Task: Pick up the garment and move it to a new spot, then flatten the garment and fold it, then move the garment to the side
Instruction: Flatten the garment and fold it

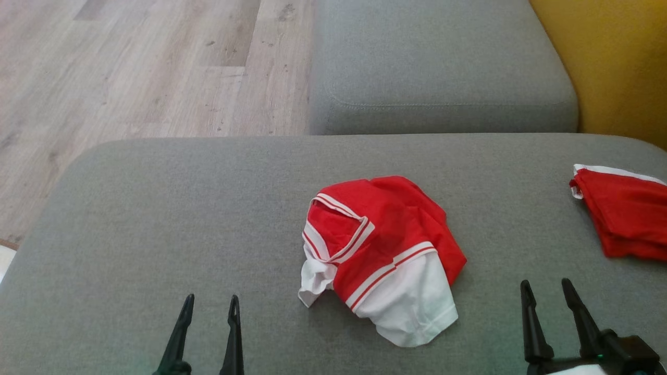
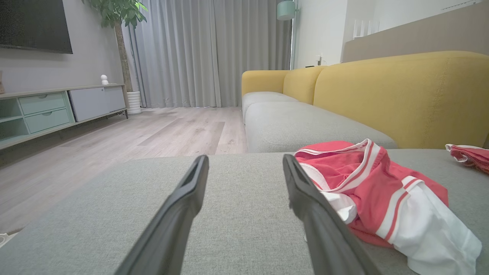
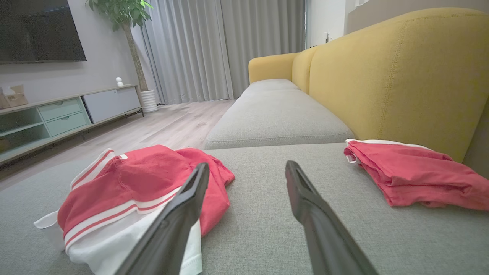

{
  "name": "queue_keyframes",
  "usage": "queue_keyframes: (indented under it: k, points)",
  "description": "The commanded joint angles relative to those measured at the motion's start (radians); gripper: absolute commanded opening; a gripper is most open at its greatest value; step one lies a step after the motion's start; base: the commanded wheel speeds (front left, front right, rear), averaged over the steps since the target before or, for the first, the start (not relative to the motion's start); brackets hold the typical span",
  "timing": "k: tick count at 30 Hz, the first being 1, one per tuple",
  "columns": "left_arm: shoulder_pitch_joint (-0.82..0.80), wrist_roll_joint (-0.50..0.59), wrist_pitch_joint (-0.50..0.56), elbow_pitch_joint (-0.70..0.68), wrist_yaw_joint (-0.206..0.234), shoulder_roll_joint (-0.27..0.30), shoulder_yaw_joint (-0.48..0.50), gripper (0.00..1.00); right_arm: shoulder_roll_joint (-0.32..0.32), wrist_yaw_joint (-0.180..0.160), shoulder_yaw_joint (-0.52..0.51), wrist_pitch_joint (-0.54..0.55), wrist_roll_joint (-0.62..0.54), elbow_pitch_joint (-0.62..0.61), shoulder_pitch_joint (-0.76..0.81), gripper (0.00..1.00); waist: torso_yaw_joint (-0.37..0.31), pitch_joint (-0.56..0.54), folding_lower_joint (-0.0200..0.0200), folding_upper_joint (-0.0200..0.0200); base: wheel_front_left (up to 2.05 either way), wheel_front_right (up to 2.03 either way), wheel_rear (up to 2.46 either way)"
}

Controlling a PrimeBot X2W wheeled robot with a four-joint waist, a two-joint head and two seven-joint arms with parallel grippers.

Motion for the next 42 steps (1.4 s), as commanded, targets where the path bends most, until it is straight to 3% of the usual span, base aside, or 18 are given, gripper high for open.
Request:
queue_keyframes:
  k: [1, 11, 19, 29, 35, 38, 42]
  points:
    - [-0.059, 0.013, -0.009, -0.027, -0.003, -0.012, 0.035, 1.0, -0.007, 0.007, 0.021, -0.003, -0.004, -0.038, -0.038, 1.0, 0.002, 0.003, 0.0, -0.0001, 0.0, 0.0, 0.0]
    - [-0.07, 0.023, -0.01, -0.037, 0.004, -0.016, 0.03, 1.0, -0.006, 0.007, 0.021, -0.003, -0.002, -0.036, -0.043, 1.0, 0.004, 0.016, 0.0, -0.0001, 0.0, 0.0, 0.0]
    - [-0.128, 0.022, -0.01, -0.024, -0.011, -0.018, -0.005, 1.0, -0.007, 0.007, 0.044, -0.003, -0.006, -0.036, -0.056, 1.0, -0.035, 0.042, 0.0, -0.0001, 0.0, 0.0, 0.0]
    - [-0.386, -0.055, -0.01, 0.208, -0.054, -0.018, -0.238, 1.0, -0.036, 0.007, 0.085, -0.003, -0.002, -0.04, -0.086, 1.0, -0.124, 0.113, 0.0, -0.0001, 0.0, 0.0, 0.0]
    - [-0.549, -0.128, 0.028, 0.353, -0.058, -0.019, -0.373, 1.0, -0.048, 0.007, 0.101, -0.003, 0.002, -0.042, -0.103, 1.0, -0.161, 0.15, 0.0, -0.0001, 0.0, 0.0, 0.0]
    - [-0.633, -0.171, 0.065, 0.421, -0.047, -0.019, -0.431, 1.0, -0.054, 0.007, 0.115, -0.003, 0.005, -0.042, -0.122, 1.0, -0.184, 0.177, 0.0, -0.0001, 0.0, 0.0, 0.0]
    - [-0.712, -0.203, 0.11, 0.508, 0.022, -0.019, -0.464, 1.0, -0.062, 0.007, 0.127, -0.003, 0.01, -0.037, -0.145, 1.0, -0.216, 0.199, 0.0, -0.0001, 0.0, 0.0, 0.0]
